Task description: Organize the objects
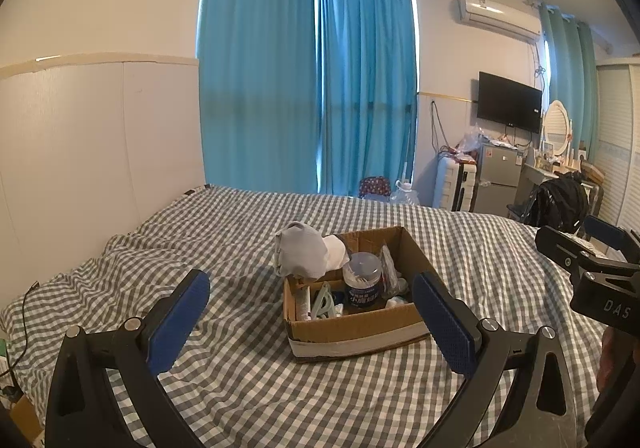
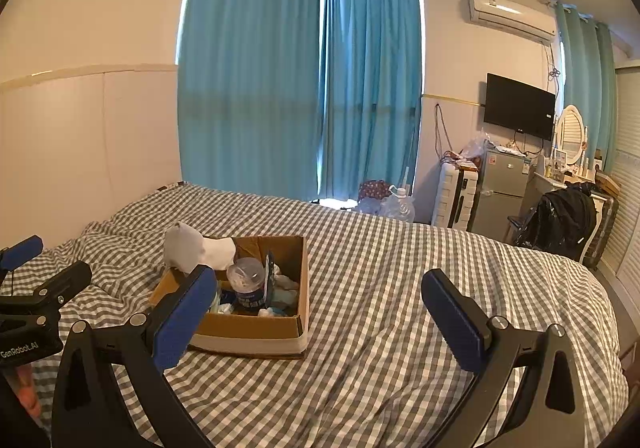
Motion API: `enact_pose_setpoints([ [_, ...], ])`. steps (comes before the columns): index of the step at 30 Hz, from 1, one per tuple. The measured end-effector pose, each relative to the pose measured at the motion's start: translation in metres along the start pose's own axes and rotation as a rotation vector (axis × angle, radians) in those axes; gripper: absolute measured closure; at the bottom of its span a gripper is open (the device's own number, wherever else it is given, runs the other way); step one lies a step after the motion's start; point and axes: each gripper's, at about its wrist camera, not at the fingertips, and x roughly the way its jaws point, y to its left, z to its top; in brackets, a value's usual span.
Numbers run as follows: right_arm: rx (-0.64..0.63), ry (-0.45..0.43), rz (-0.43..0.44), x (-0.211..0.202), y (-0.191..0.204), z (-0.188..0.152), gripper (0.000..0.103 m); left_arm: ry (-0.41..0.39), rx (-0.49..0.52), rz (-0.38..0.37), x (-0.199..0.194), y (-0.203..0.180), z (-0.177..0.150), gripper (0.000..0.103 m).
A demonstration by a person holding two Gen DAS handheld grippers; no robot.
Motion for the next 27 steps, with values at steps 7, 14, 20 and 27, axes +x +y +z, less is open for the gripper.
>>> enact_pose_setpoints([
  [7, -0.002, 0.005, 0.0, 0.0023, 0.0007, -0.0023, 0.0, 0.003, -0.002, 0.004, -0.0013, 0.0, -0.001, 0.0],
  [14, -0.001, 0.008, 0.003, 0.0027, -0.0004, -0.0022, 0.0, 0.005, -0.001, -0.005, -0.0033, -0.0018, -0.0016, 0.0],
  [20, -0.002, 0.008, 0.001, 0.0036, 0.0012, -0.0027, 0.0, 0.007, 0.002, -0.002, -0.0042, -0.0024, -0.0016, 0.0],
  [27, -0.007, 0.011, 0.0, 0.0055, 0.0047, -0.0042, 0.0, 0.009, 0.008, -0.002, -0.0038, -0.0039, -0.0018, 0.0],
])
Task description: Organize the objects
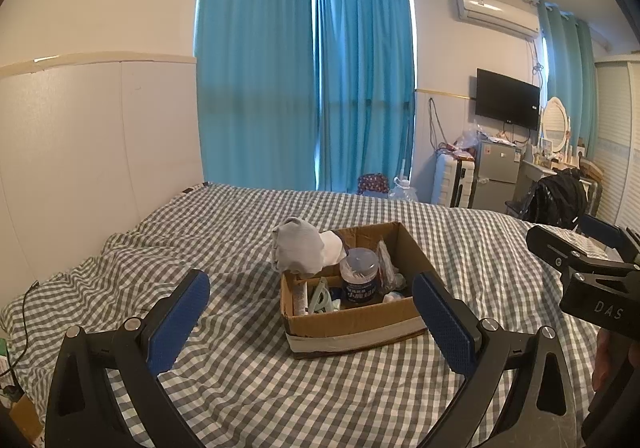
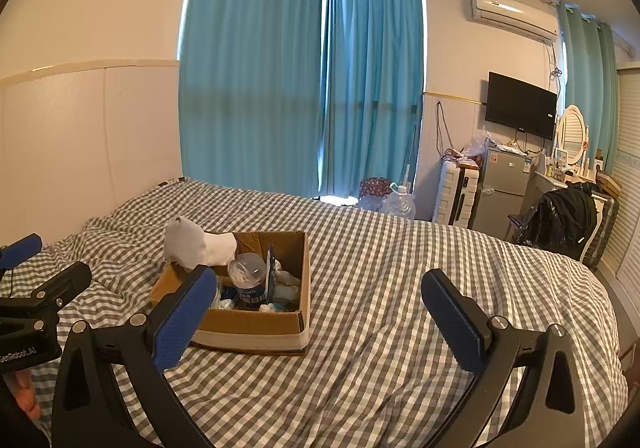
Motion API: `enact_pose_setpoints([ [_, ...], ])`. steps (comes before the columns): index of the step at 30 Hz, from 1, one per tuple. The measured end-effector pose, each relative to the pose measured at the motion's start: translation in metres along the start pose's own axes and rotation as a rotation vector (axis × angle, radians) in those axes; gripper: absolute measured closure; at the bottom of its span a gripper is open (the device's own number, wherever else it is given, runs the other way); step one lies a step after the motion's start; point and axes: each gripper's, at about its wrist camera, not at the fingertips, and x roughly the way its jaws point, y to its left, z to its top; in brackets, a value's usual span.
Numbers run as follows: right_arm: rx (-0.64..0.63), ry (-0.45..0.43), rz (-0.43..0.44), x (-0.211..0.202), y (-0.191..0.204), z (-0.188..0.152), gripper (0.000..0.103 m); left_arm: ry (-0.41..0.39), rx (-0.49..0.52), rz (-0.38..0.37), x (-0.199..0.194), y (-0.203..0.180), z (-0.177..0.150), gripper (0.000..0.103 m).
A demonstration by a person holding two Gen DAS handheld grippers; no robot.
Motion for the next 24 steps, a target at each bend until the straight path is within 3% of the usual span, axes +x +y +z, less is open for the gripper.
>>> enact_pose_setpoints([
  [24, 0.001, 0.002, 0.0, 0.0009, 0.0008, -0.0015, 0.0, -0.001, -0.004, 0.006, 0.0014, 0.0016, -0.0009, 0.0],
])
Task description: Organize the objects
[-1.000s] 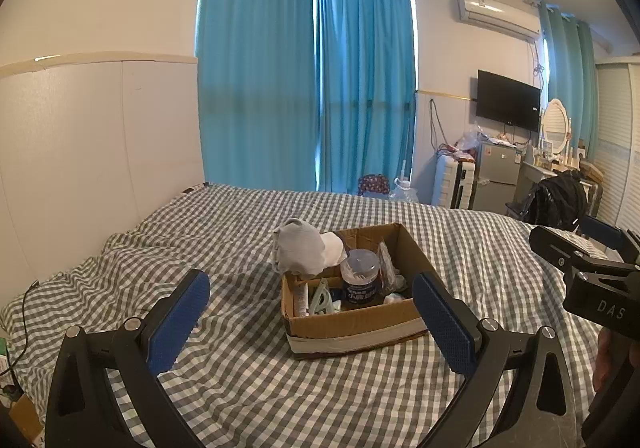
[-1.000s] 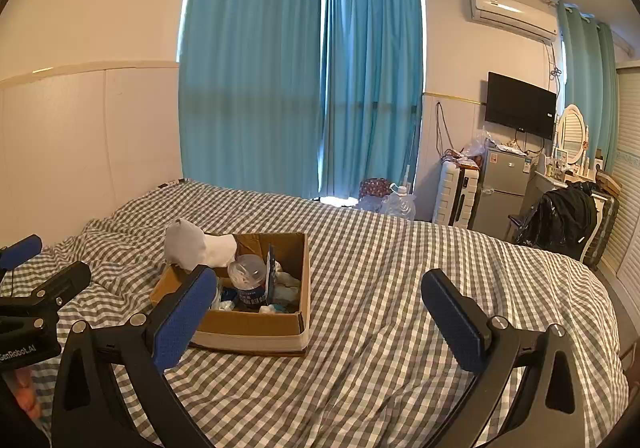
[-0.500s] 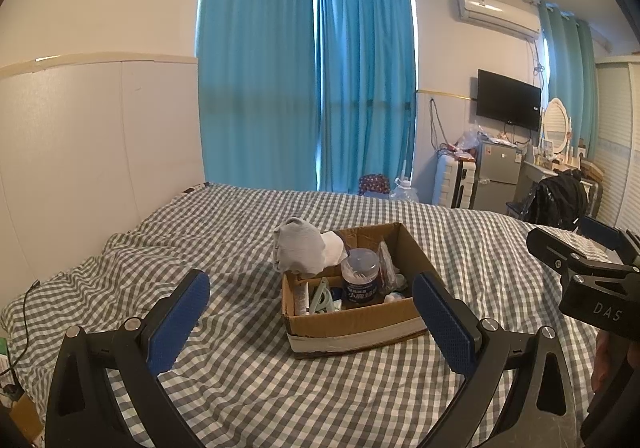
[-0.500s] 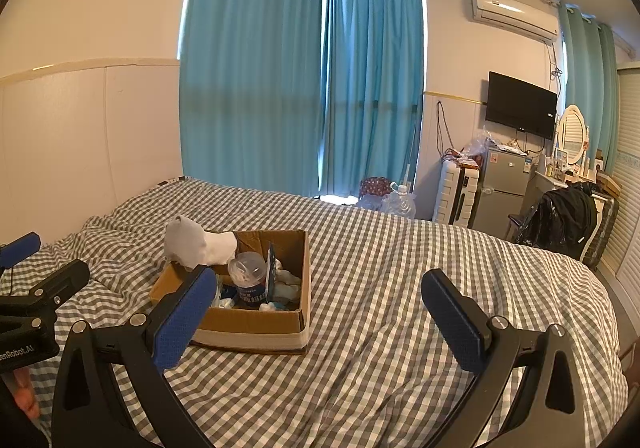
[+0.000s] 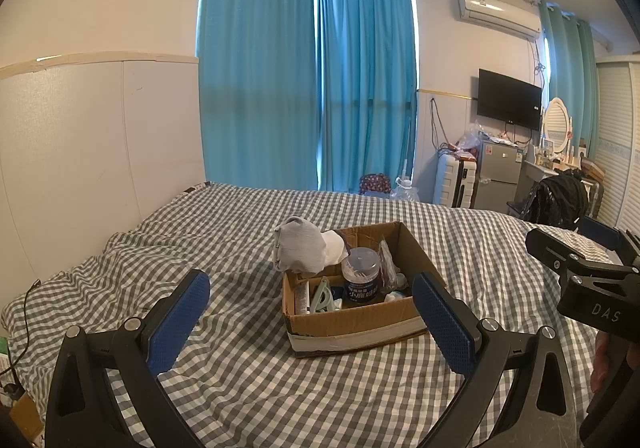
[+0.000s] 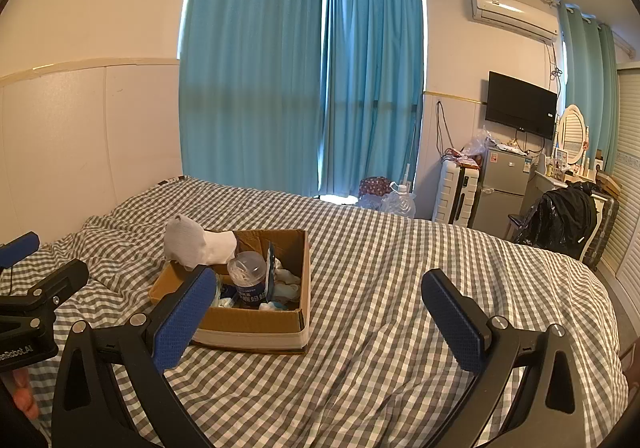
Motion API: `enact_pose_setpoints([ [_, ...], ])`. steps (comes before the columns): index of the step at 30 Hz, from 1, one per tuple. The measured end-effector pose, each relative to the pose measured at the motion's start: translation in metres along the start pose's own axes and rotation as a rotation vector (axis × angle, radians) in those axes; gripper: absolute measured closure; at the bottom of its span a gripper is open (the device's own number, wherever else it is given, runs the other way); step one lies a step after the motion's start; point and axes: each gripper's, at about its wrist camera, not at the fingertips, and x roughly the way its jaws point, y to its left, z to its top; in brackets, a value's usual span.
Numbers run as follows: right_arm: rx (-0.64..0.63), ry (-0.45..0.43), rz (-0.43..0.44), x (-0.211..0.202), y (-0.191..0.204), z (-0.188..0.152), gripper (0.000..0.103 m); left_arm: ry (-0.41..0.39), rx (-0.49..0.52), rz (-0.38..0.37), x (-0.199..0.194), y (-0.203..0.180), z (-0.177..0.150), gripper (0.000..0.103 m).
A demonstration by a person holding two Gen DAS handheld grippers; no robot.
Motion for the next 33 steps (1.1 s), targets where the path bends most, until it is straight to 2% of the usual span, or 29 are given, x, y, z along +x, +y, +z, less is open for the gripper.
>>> enact_pose_setpoints([
  [33, 0.0, 0.0, -0.007, 0.0, -0.0001, -0.0027, 0.0, 0.003, 0.006, 0.013, 0.0031, 0.0038, -0.0026, 0.0],
])
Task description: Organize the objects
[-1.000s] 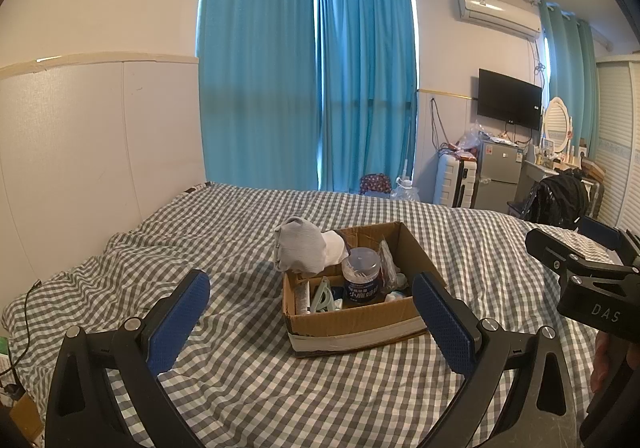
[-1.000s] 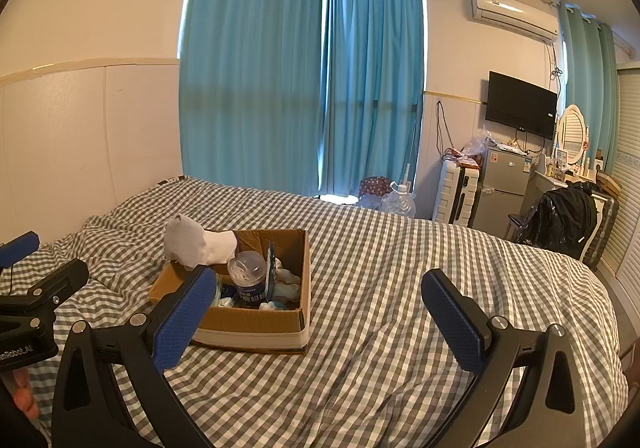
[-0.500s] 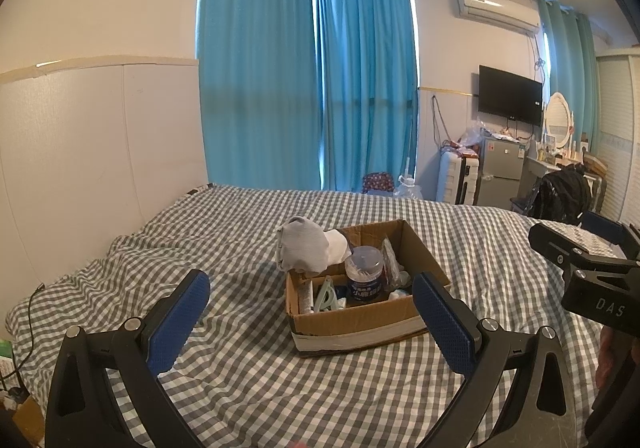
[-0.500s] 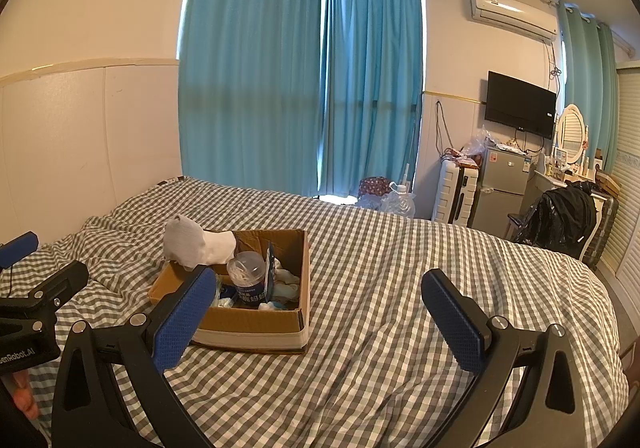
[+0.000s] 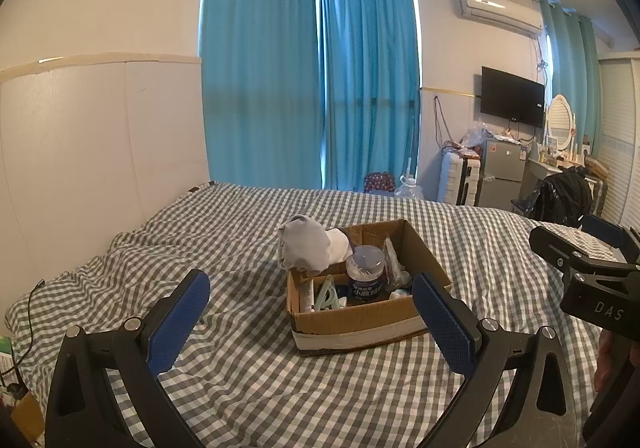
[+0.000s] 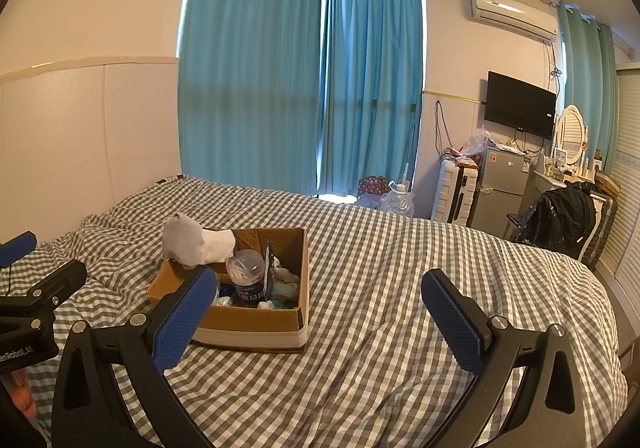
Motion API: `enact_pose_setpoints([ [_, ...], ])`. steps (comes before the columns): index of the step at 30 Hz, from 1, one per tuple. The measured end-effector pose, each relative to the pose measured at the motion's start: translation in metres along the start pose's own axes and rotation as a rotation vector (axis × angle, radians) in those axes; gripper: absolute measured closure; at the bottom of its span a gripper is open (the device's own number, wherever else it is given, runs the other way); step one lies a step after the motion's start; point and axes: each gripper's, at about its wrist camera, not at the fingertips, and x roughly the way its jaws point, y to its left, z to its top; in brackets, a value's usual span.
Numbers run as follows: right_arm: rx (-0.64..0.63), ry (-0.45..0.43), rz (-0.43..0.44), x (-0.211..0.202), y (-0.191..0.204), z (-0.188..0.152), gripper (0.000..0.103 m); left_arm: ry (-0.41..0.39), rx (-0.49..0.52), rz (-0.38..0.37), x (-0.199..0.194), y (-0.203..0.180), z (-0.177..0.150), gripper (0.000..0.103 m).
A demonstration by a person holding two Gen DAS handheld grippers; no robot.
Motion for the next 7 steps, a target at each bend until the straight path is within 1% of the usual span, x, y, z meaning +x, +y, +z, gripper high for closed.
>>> enact_pose_setpoints([
  [7, 0.0, 0.004, -0.001, -0.0001, -0.0004, 0.0, 0.0, 0.007, 0.014, 0.001, 0.0004, -0.0024, -0.0022, 0.0],
])
